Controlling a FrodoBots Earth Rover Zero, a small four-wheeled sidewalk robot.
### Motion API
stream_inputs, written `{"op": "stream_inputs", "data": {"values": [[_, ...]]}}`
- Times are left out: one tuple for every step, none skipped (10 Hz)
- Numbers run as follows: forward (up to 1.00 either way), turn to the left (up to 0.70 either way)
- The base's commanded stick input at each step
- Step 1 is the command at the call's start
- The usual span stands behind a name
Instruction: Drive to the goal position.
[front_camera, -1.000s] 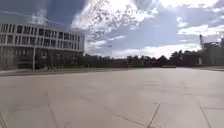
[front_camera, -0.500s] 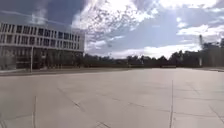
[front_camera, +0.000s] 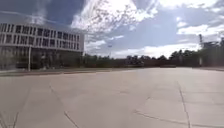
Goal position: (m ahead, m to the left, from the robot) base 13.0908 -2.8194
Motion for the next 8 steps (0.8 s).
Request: {"op": "stream_inputs", "data": {"values": [[0.7, -0.01], [0.7, -0.01], [0.7, -0.01], [0.7, -0.01], [0.7, -0.01], [0.7, -0.01], [0.7, -0.01], [0.7, -0.01]]}}
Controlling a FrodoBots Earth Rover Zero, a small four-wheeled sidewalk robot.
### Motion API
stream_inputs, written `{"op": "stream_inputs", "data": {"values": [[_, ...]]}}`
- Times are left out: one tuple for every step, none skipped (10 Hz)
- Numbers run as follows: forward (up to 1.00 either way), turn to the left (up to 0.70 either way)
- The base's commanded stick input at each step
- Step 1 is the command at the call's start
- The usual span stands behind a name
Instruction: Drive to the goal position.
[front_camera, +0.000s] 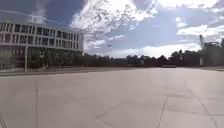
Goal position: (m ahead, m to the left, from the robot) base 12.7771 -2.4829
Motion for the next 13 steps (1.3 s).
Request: {"op": "stream_inputs", "data": {"values": [[0.7, -0.01], [0.7, -0.01], [0.7, -0.01], [0.7, -0.01], [0.7, -0.01], [0.7, -0.01], [0.7, -0.01], [0.7, -0.01], [0.7, -0.01], [0.7, -0.01], [0.7, -0.01], [0.7, -0.01], [0.7, -0.01]]}}
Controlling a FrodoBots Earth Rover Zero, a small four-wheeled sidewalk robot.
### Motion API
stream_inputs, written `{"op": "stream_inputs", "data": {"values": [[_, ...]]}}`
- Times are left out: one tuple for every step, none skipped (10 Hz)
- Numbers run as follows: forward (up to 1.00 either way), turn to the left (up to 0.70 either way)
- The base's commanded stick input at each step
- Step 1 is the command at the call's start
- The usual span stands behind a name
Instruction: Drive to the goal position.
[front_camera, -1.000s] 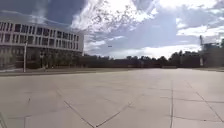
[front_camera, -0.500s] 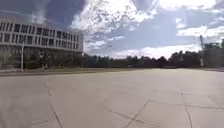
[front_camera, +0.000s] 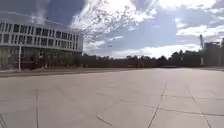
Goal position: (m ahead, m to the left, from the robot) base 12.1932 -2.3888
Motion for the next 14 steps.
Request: {"op": "stream_inputs", "data": {"values": [[0.7, -0.01], [0.7, -0.01], [0.7, -0.01], [0.7, -0.01], [0.7, -0.01], [0.7, -0.01], [0.7, -0.01], [0.7, -0.01], [0.7, -0.01], [0.7, -0.01], [0.7, -0.01], [0.7, -0.01], [0.7, -0.01], [0.7, -0.01]]}}
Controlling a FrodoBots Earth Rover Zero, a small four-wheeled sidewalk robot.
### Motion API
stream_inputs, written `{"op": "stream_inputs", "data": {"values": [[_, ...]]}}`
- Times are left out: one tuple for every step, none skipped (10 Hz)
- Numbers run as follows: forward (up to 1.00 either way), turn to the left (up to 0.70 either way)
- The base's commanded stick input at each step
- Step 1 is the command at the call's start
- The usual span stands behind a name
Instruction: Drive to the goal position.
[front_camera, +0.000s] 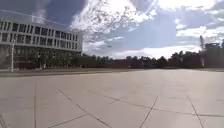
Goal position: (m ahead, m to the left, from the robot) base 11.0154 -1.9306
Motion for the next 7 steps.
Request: {"op": "stream_inputs", "data": {"values": [[0.7, -0.01], [0.7, -0.01], [0.7, -0.01], [0.7, -0.01], [0.7, -0.01], [0.7, -0.01], [0.7, -0.01]]}}
